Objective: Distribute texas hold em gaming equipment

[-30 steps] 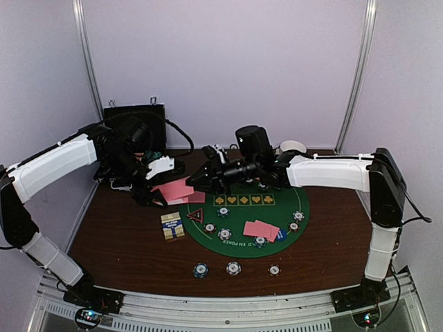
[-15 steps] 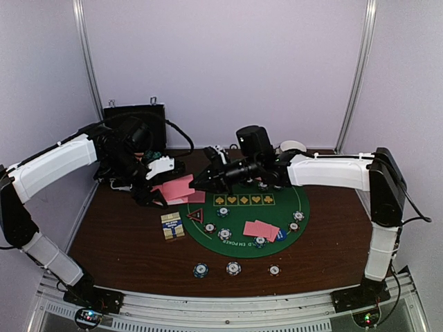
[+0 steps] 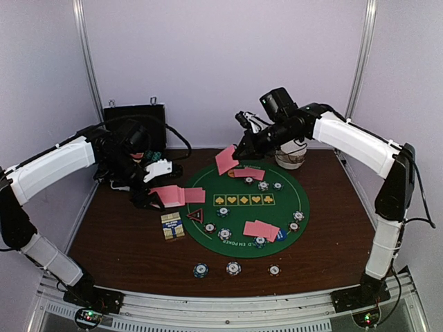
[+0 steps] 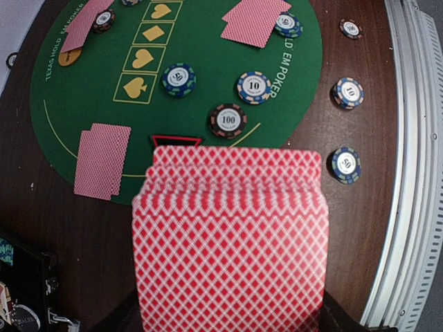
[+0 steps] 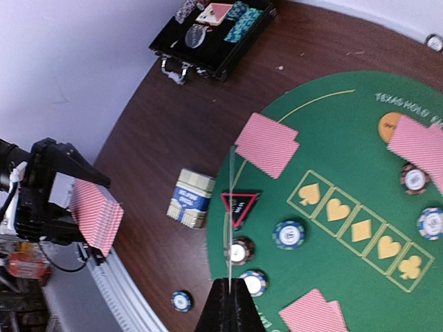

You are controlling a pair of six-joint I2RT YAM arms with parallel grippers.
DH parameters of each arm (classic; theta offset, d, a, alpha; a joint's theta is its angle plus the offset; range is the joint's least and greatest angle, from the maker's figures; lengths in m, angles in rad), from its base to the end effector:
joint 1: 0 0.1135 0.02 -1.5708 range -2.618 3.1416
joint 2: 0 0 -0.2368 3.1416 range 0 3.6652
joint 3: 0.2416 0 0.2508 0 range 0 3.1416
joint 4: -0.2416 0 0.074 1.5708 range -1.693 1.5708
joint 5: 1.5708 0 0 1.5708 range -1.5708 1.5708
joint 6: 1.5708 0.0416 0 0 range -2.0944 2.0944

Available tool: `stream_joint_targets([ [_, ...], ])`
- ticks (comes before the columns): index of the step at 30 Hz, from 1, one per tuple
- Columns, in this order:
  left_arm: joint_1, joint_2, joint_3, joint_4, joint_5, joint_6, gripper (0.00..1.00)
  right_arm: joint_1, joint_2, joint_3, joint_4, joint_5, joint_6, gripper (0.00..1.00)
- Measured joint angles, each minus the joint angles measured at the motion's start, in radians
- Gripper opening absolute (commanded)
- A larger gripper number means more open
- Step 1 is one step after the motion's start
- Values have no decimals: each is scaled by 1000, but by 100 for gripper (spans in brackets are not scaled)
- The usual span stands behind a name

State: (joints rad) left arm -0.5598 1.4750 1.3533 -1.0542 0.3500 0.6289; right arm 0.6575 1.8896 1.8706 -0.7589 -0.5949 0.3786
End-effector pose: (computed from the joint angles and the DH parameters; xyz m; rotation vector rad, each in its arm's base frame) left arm 0.2380 -0.1660 0.2748 1.5915 2.1841 -0.4586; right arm 0.3151 0.2727 0.3176 -0.6606 2.4145 1.1759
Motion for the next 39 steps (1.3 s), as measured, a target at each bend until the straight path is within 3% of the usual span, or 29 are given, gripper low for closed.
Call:
stream_joint_targets([
  [4, 5, -1, 0, -7, 1, -7, 0, 30, 23, 133, -145, 224, -232, 0],
  [8, 7, -10, -2, -17, 2, -11, 0, 92, 82, 160, -177, 490, -458, 0],
  [17, 10, -26, -5, -20, 6, -12, 0, 256, 159, -129, 158, 995, -954, 0],
  [26, 11, -34, -5, -21, 11, -11, 0, 268, 315, -150, 420, 1165, -1212, 0],
  [37, 11, -36, -5, -20, 11, -11, 0, 267, 407, -150, 457, 1183, -1262, 1],
  [39, 11, -36, -5, -21, 11, -11, 0, 267, 407, -150, 450, 1182, -1254, 22],
])
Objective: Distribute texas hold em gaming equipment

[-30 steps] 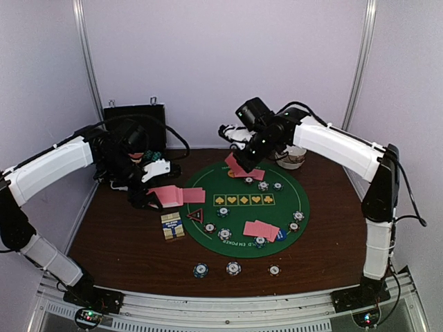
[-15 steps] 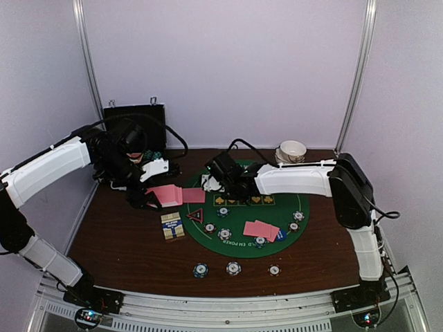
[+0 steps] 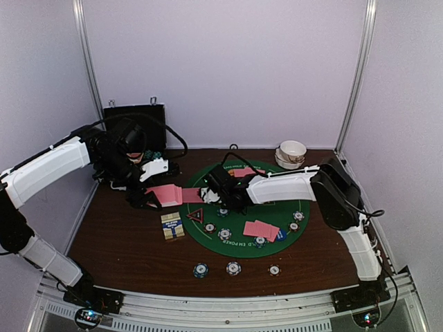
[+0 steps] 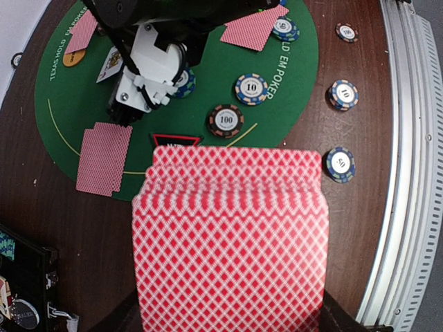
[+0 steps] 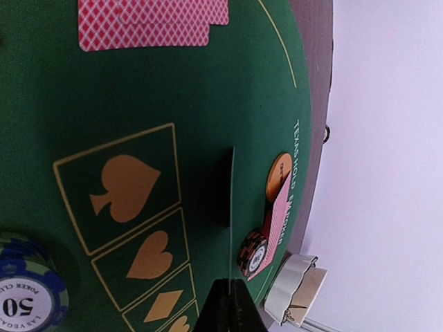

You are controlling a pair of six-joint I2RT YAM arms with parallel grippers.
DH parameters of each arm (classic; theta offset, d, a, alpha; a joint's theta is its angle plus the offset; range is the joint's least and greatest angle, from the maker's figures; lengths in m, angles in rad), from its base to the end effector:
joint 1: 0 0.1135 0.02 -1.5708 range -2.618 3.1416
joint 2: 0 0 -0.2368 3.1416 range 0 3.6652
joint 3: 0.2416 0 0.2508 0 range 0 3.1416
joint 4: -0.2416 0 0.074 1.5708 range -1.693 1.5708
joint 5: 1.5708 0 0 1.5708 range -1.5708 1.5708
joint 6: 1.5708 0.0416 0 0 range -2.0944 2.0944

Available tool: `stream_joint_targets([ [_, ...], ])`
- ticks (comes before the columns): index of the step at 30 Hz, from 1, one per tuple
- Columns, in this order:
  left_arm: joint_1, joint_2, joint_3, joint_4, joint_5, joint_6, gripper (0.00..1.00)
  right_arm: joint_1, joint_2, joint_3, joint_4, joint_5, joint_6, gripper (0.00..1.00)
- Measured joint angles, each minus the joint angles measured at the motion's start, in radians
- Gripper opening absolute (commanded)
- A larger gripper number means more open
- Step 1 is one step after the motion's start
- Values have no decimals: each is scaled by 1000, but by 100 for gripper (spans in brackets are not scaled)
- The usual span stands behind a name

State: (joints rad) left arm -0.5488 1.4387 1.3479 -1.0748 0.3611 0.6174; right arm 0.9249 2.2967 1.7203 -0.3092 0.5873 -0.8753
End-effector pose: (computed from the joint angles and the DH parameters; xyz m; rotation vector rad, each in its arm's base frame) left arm 0.2323 -0.1593 0.2821 1.5643 2.1884 -0.4715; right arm 0.3090 0.3717 0.1241 -1.6907 1.6663 -0.6926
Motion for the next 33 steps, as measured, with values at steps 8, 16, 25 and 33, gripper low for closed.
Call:
stream_joint_targets([
  [8, 0, 0, 0, 0, 2, 0, 0, 0, -5, -19, -14, -3, 43, 63],
  [16, 0, 0, 0, 0, 3, 0, 0, 0, -110, -43, -23, 2, 108, 100],
  [25, 0, 0, 1, 0, 7, 0, 0, -1, -225, -9, 103, 237, 271, 100],
  [33, 0, 0, 4, 0, 10, 0, 0, -77, -353, 208, -247, -71, 816, 97],
])
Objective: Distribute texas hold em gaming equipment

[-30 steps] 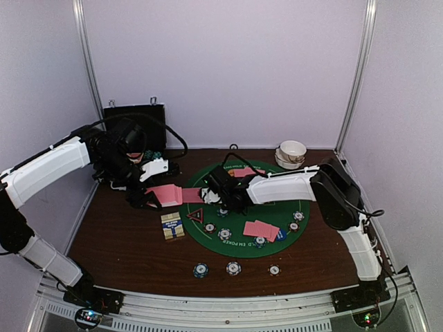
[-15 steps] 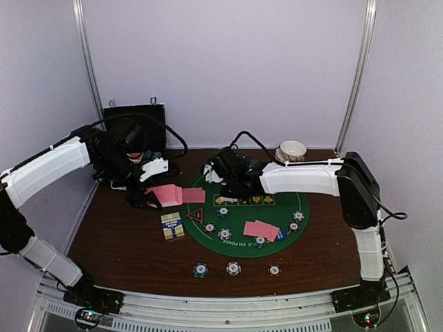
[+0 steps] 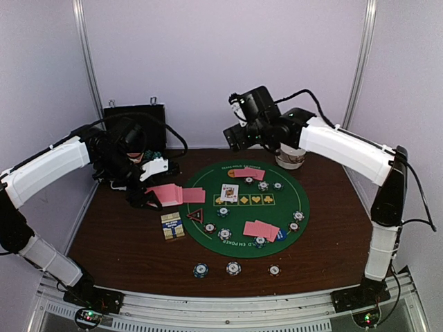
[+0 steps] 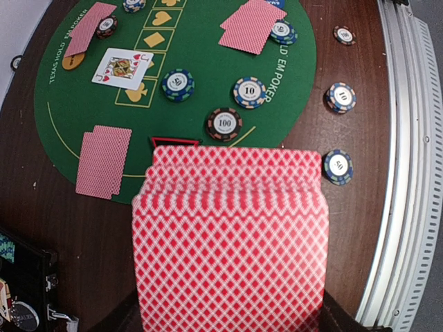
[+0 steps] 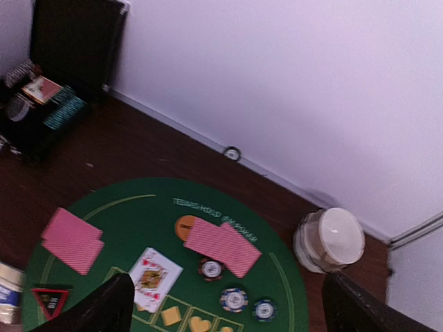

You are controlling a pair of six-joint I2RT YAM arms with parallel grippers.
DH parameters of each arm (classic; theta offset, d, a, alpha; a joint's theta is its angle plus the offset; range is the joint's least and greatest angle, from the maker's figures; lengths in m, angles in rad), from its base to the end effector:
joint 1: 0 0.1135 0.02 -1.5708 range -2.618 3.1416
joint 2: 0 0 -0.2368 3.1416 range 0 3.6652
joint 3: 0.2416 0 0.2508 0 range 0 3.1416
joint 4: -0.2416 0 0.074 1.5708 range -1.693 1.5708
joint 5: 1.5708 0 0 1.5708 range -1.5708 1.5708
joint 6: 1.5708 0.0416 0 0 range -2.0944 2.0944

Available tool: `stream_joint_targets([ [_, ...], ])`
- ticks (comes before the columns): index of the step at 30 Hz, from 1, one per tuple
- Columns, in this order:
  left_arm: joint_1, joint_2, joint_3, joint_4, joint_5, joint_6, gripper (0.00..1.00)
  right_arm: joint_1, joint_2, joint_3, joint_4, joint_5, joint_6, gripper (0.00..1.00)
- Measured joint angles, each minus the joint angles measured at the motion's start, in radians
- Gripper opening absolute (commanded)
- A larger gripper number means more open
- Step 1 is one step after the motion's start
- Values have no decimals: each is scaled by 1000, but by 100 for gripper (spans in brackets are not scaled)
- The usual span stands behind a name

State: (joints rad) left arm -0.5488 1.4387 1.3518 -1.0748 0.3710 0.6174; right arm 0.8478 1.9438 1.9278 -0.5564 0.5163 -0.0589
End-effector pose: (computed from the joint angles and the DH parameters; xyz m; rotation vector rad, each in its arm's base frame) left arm 0.2323 -0.1597 0.2834 1.5639 2.1812 -0.4839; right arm 0.3087 0.3188 0.3304 -0.6297 1.9635 -0.0699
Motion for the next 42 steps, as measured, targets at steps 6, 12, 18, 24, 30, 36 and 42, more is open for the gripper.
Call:
stream_joint_targets([
  [6, 0, 0, 3, 0, 2, 0, 0, -110, -75, 8, -86, -557, 377, 100],
  [12, 0, 0, 6, 0, 8, 0, 0, -93, -70, -167, 0, -1005, 671, 100],
  [18, 0, 0, 6, 0, 11, 0, 0, -47, -39, -211, 94, -1222, 834, 99],
  [24, 0, 0, 14, -1, 12, 0, 0, -18, -28, -217, 205, -1315, 932, 99],
  [30, 0, 0, 14, -1, 14, 0, 0, 1, 27, -217, 273, -1354, 988, 95],
  [36, 0, 0, 15, -1, 14, 0, 0, 29, 96, -203, 296, -1376, 1026, 94],
  [42, 0, 0, 15, -1, 15, 0, 0, 53, 123, -180, 349, -1397, 1065, 94],
])
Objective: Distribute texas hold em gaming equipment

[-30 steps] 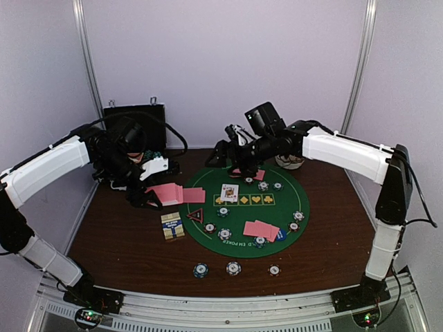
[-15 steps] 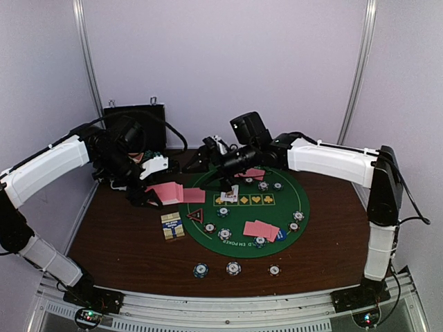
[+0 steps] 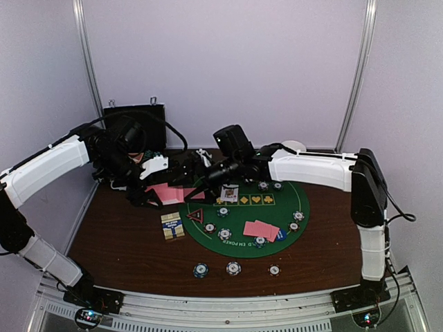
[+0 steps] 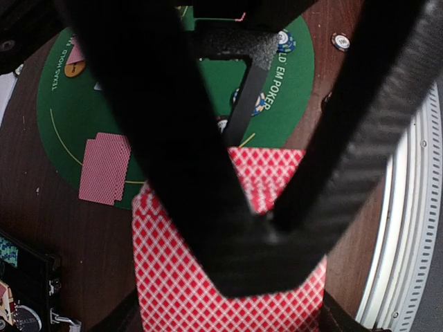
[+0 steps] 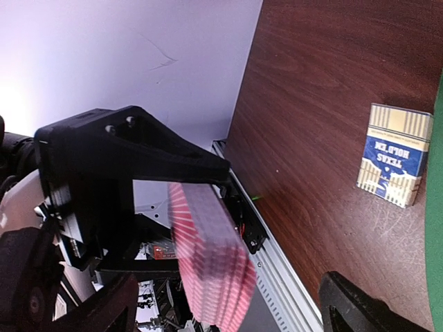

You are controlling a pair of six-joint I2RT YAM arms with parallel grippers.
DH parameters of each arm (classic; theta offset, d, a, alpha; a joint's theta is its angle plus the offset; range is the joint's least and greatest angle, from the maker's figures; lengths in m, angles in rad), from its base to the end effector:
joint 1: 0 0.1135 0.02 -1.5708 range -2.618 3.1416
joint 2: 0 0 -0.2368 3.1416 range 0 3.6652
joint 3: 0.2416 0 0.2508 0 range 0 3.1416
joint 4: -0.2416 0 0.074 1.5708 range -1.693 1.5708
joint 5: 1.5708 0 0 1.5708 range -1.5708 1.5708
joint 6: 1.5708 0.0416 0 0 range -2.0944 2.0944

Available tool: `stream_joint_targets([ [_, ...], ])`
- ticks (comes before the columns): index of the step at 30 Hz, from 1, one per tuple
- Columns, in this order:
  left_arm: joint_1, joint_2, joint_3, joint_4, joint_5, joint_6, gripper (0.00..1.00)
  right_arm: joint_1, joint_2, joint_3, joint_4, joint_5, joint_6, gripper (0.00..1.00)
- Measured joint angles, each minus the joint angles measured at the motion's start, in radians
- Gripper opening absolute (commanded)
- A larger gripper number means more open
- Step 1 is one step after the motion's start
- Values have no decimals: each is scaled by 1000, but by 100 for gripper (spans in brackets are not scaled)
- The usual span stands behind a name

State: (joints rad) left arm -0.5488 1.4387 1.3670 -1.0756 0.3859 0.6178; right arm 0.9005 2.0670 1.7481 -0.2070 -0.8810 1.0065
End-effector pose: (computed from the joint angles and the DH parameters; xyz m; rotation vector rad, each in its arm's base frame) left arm 0.2326 -0.1606 0.2880 1.5608 2.1620 -0.5005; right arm 0.2666 0.3880 0.2519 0.5238 -2.4329 -1.7831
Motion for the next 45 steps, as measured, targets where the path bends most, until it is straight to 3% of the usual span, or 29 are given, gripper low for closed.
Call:
stream_joint_targets([
  [14, 0, 1, 17, -1, 8, 0, 0, 40, 135, 129, 69, -32, 75, 87],
  [26, 0, 3, 30, -11, 10, 0, 0, 33, 140, 125, 83, -12, 100, 76],
  [36, 0, 11, 30, -19, 11, 0, 0, 2, 65, 31, 55, -3, 58, 72],
  [45, 0, 11, 30, -21, 12, 0, 0, -19, -10, -20, -4, 11, 18, 59],
])
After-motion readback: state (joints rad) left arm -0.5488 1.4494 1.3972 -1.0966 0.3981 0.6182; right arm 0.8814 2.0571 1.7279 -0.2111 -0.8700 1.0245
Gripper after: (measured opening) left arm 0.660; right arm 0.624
